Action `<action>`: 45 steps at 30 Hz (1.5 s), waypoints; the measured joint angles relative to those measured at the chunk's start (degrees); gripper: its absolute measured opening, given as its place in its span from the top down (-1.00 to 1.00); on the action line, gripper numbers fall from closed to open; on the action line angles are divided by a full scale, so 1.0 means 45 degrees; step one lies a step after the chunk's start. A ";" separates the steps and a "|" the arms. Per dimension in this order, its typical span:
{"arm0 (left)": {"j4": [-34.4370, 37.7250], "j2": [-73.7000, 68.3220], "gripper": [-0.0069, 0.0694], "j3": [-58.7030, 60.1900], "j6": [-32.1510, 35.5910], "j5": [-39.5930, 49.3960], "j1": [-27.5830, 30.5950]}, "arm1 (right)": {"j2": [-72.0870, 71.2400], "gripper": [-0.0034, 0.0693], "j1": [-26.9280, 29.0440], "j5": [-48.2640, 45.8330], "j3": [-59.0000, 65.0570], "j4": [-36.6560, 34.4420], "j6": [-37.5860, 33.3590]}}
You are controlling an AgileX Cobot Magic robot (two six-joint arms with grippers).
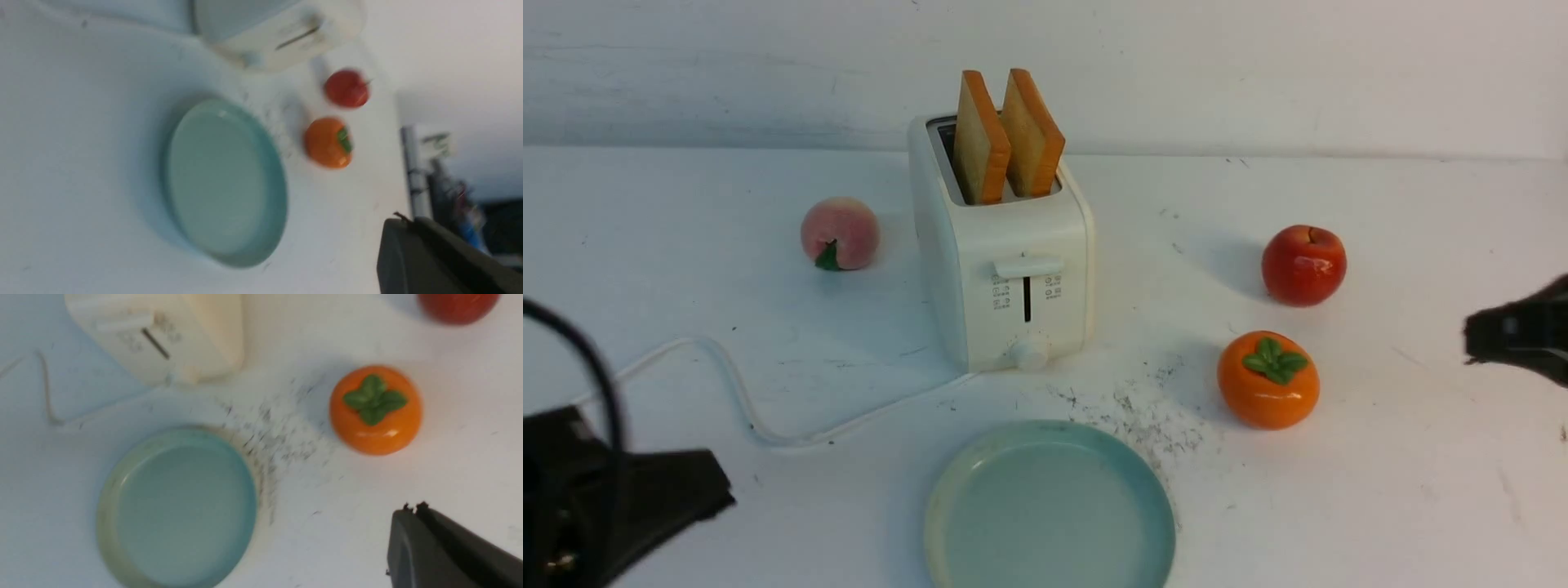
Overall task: Take toasted bread from bread machine on white table place on plate.
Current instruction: 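Grasp the toast slice in the toaster and pull it up out of the slot with the right gripper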
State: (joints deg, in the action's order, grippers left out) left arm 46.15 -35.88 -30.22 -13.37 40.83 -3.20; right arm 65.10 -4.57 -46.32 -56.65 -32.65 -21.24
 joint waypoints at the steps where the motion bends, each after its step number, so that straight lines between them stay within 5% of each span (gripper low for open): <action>1: 0.0000 -0.0330 0.86 -0.0028 0.0246 0.0174 0.0000 | 0.0473 0.92 -0.0181 -0.0376 -0.0424 -0.0144 -0.0191; 5: 0.0196 -0.2061 0.86 -0.0410 0.1643 0.0643 0.0000 | 0.3555 0.92 -0.1882 -0.1834 -0.3595 -0.0675 -0.0977; 11: 0.0691 -0.3140 0.86 -0.0705 0.2971 0.0672 0.0000 | 0.7462 0.91 -0.3590 -0.1958 -0.8228 0.0796 -0.0544; 24: 0.0809 -0.3221 0.85 -0.0734 0.3135 0.0656 0.0000 | 1.3945 0.81 -0.4029 -0.4866 -2.0015 0.2082 0.2705; 29: 0.0809 -0.3221 0.85 -0.0734 0.3135 0.0435 0.0000 | 1.4692 0.50 -0.4029 -0.4657 -2.1049 0.2084 0.2982; 35: 0.0821 -0.3221 0.84 -0.0734 0.3135 0.0145 0.0000 | 1.5484 -0.13 -0.4016 -0.4066 -2.1087 0.2094 0.2979; 45: 0.0810 -0.3221 0.82 -0.0734 0.3135 0.0101 0.0000 | 1.6000 -0.33 -0.4016 -0.3382 -2.1100 0.2114 0.2979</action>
State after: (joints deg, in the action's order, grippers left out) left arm 49.79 -50.38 -33.53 0.74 41.29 -3.20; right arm 137.10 -22.64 -61.54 -151.60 -23.14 -7.83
